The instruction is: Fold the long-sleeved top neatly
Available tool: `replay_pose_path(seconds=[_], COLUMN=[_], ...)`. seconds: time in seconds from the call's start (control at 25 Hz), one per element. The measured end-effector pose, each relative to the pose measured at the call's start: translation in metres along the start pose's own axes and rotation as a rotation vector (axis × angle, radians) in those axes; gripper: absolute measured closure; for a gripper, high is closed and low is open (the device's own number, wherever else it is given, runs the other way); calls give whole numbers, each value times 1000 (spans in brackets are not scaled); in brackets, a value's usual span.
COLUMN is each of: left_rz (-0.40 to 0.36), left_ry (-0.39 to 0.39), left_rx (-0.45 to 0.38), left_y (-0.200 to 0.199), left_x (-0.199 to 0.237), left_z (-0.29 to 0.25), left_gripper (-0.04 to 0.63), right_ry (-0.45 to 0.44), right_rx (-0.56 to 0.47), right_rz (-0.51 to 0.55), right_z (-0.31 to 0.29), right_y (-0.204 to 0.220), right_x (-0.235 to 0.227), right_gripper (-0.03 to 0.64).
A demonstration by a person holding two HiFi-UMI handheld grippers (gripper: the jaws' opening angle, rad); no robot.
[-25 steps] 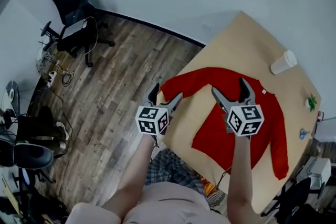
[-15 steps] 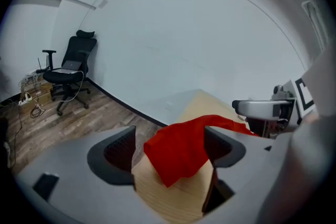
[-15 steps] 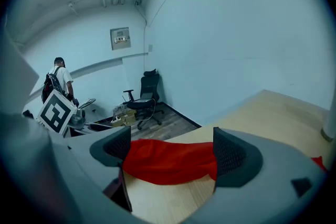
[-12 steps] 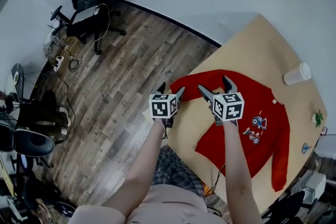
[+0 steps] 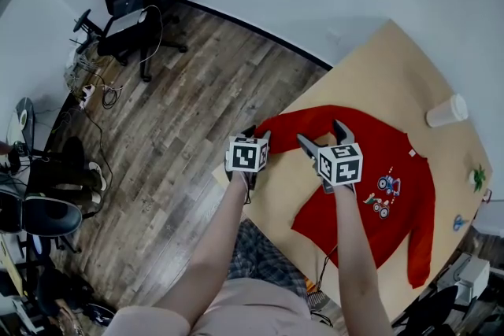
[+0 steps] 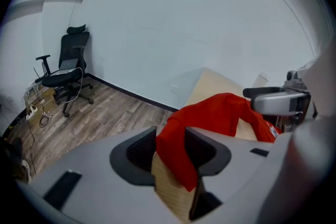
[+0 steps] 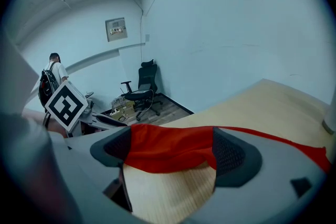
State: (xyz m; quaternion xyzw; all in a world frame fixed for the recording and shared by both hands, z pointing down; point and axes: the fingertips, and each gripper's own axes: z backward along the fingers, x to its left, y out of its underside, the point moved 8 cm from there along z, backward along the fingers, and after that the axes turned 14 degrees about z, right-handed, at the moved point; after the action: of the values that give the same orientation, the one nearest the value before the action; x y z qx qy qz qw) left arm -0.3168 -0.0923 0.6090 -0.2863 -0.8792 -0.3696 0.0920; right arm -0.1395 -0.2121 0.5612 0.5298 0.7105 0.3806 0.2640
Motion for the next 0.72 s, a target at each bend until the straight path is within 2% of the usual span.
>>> replay_pose_path(seconds=[0.2, 0.48, 0.72], left_rz=[-61, -31, -71], left_ry=[-23, 101, 224], left_rx=[-12, -94, -147], left_y=[0, -23, -49], left_x=[-4, -22, -64], left_z=[8, 33, 50], left_gripper=[571, 577, 577], right_ry=[6, 73, 185], right_rx=[6, -18, -49], right_rz=[-8, -38, -94], right_z=[4, 22, 65], right_y=[4, -1, 4], right_x=[1, -9, -31], right_gripper=[150, 150, 150])
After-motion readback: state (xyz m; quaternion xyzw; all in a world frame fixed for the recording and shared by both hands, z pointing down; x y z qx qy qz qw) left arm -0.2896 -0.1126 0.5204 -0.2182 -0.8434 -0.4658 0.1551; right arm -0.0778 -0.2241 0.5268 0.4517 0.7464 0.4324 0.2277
